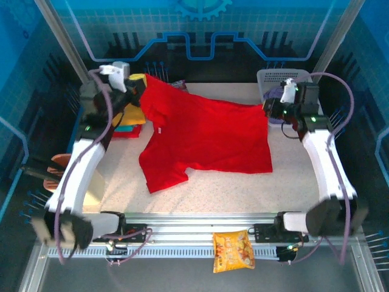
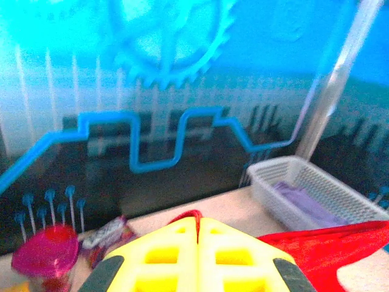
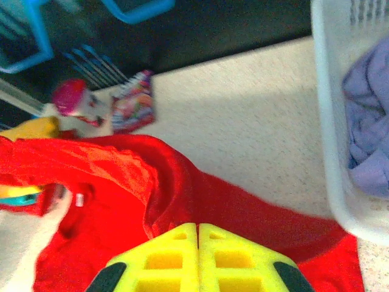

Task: Fold and stack the t-shirts

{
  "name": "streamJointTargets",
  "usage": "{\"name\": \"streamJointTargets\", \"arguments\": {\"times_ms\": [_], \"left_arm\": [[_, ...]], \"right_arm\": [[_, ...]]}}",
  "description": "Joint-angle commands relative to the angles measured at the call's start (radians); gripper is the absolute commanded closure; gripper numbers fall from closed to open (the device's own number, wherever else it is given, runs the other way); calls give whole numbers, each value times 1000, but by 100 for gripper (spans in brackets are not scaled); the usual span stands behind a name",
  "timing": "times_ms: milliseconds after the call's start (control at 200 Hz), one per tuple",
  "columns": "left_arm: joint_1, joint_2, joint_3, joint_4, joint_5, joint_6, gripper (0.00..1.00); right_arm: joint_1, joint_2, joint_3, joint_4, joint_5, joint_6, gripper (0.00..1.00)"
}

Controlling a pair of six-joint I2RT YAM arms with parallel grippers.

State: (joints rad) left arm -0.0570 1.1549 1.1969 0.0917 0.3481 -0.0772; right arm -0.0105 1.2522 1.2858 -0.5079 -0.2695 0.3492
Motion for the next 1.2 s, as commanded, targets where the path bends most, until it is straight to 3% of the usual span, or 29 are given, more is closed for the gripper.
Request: {"name": "streamJointTargets", "arguments": {"times_ms": [0, 250, 425, 595, 765, 890, 1101, 1196], "left_arm": [[-24, -212, -77, -93, -13, 26, 100], [-38, -557, -11, -355, 37, 8, 100], [-38, -602, 143, -369, 91, -12, 100], [-38, -602, 230, -280, 77, -21, 100], [-38, -515, 234, -165, 18, -46, 100], [-38, -394, 211, -164, -55, -33, 100], [-24, -201, 56, -63, -90, 30, 100], [16, -64, 20, 13, -42, -9, 100]], "right_arm": [[26, -162, -50, -86, -3, -20, 100], [64, -515, 6, -283, 54, -53, 100], [64, -606, 105, -297, 31, -41, 100], [65, -673, 145, -197, 115, -48, 100], [65, -608, 132, -132, 182, -3, 100], [64, -465, 88, -110, 155, 24, 100], [64, -286, -28, -4, 136, 12, 100], [63, -201, -52, 15, 132, 14, 100]]}}
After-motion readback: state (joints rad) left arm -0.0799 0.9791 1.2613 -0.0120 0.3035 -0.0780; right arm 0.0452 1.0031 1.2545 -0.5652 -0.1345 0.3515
